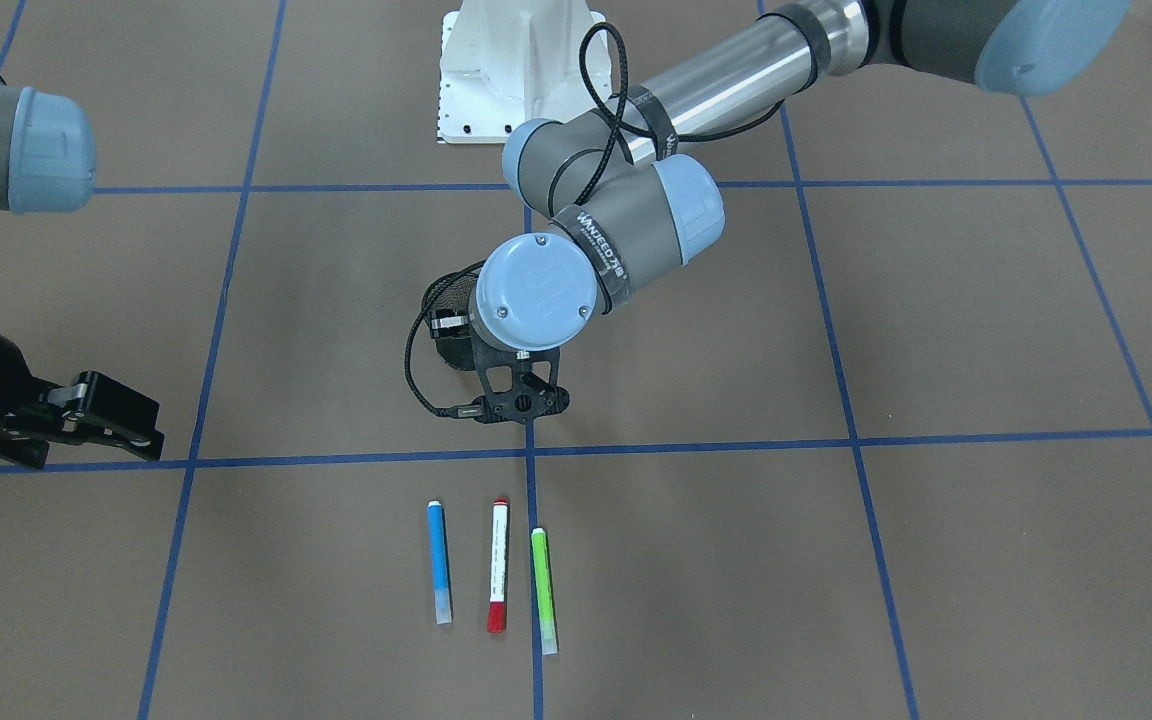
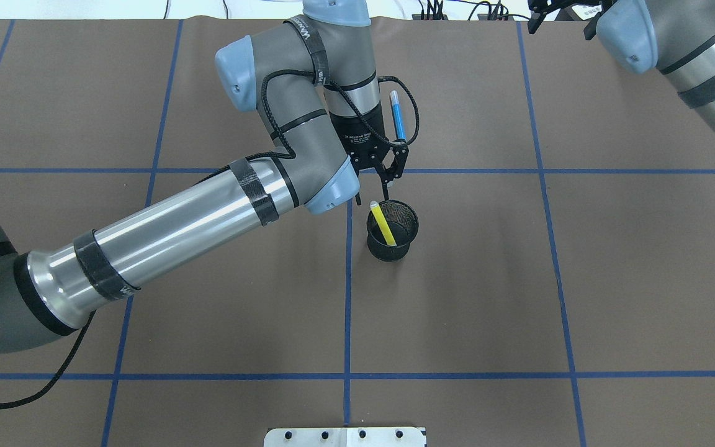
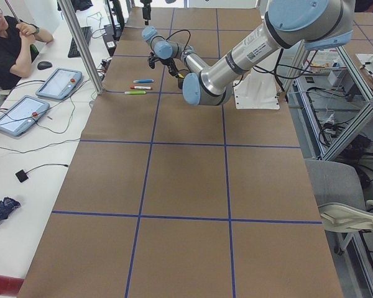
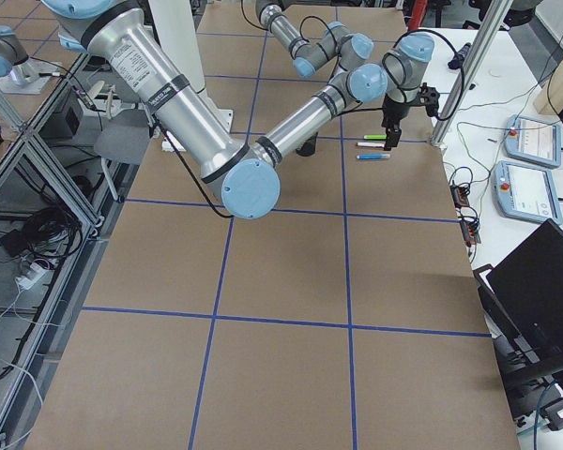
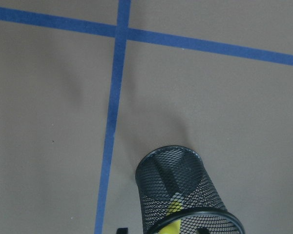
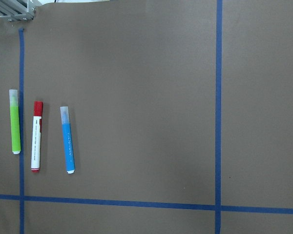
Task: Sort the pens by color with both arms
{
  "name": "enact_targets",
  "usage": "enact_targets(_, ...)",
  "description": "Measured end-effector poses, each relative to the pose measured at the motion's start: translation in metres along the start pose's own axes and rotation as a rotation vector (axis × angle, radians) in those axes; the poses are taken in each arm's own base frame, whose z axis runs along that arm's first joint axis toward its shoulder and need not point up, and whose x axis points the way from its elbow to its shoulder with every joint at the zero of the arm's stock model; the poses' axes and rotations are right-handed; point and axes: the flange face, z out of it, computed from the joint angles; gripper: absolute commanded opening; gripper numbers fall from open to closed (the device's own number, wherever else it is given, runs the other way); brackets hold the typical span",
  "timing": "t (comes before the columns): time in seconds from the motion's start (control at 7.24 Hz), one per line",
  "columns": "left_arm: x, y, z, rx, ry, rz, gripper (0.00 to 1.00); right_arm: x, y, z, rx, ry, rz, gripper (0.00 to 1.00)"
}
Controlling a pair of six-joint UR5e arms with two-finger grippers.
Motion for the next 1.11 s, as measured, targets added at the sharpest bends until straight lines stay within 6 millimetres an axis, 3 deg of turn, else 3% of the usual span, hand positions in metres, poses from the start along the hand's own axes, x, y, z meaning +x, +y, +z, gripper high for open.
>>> enact_targets(0.28, 0.0007, -0.0019, 0.001, 0.001, -0.001, 0.003, 0.48, 0.0001, 0.0001, 0.0015, -0.001, 0.003, 0.0, 1.0)
enact_targets(0.55, 0.0033, -0.005, 0.0023, 0.001, -0.001, 0.01, 0.41, -0.0001, 0.0002, 0.0016, 0.002, 0.006, -0.001, 1.0)
enact_targets(1.11, 0.0054, -0.0039, 0.0089, -0.005, -0.006, 0.013, 0.4, 0.0001, 0.0004, 0.0012, 0.004, 0.008, -0.002, 1.0)
